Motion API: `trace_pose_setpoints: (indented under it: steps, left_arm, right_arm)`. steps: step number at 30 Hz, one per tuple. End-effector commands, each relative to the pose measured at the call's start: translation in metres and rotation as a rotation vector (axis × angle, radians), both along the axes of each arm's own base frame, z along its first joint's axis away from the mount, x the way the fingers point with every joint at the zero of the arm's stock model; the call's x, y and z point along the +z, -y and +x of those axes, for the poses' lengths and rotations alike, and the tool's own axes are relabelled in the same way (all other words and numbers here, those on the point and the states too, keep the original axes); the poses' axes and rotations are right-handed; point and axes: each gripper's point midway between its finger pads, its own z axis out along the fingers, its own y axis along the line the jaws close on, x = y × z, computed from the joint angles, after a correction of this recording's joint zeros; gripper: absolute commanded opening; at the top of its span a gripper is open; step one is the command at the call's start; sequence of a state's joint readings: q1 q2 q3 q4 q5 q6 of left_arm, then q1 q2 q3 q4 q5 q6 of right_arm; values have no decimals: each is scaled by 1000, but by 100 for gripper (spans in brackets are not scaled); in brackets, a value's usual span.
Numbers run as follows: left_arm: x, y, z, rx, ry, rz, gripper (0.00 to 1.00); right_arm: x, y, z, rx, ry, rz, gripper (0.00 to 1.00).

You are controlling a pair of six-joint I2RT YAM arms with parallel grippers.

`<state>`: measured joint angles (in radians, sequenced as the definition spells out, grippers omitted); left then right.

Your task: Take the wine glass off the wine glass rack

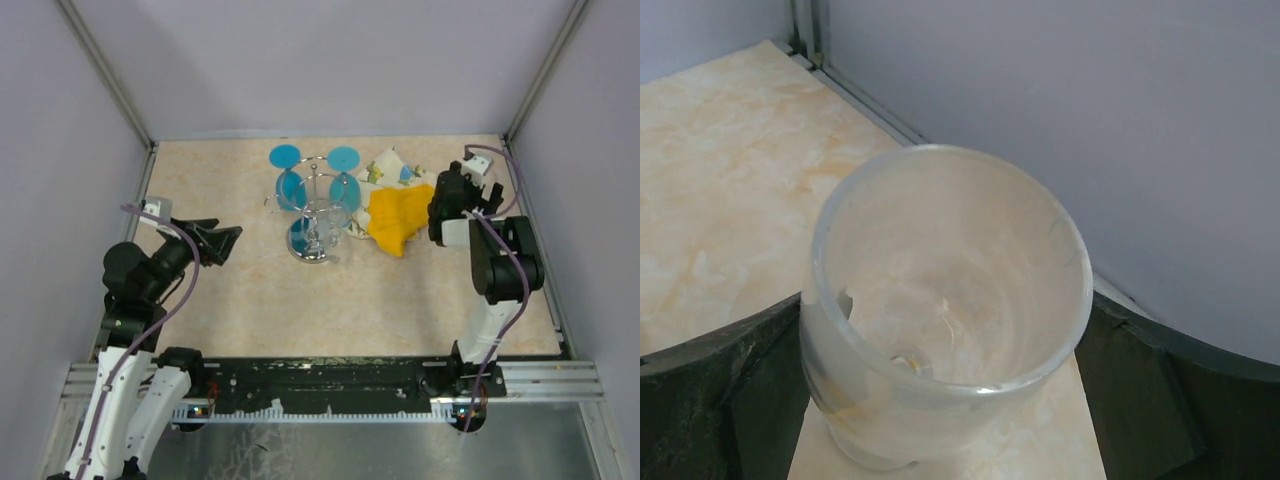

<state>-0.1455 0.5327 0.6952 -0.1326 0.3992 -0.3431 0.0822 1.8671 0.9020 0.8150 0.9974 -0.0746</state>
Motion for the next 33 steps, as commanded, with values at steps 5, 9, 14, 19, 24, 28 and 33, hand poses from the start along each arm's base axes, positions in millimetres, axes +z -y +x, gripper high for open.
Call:
trace_pose_setpoints:
  steps: [5,9,14,19,24,28,33]
  left_arm:
    - [15,-3,-6,8,36,2,77]
    - [17,-3,-7,7,38,-7,78]
    - [9,3,-3,-16,3,-27,78]
    - [9,4,-4,-22,-7,-38,77]
    - [8,0,-8,-4,-5,-33,77]
    - [8,-1,-7,4,-4,-27,78]
    - [7,0,-3,1,-10,-27,77]
  right_arm:
    - [66,0,-24,-2,210,78,99]
    - [89,0,-51,-20,275,90,99]
    - [110,-1,-80,-6,338,93,99]
    - [119,-5,-72,30,330,104,99]
    - [118,-8,-62,42,313,108,99]
    - [112,-11,-56,57,297,107,99]
    - [106,-14,-48,75,287,118,99]
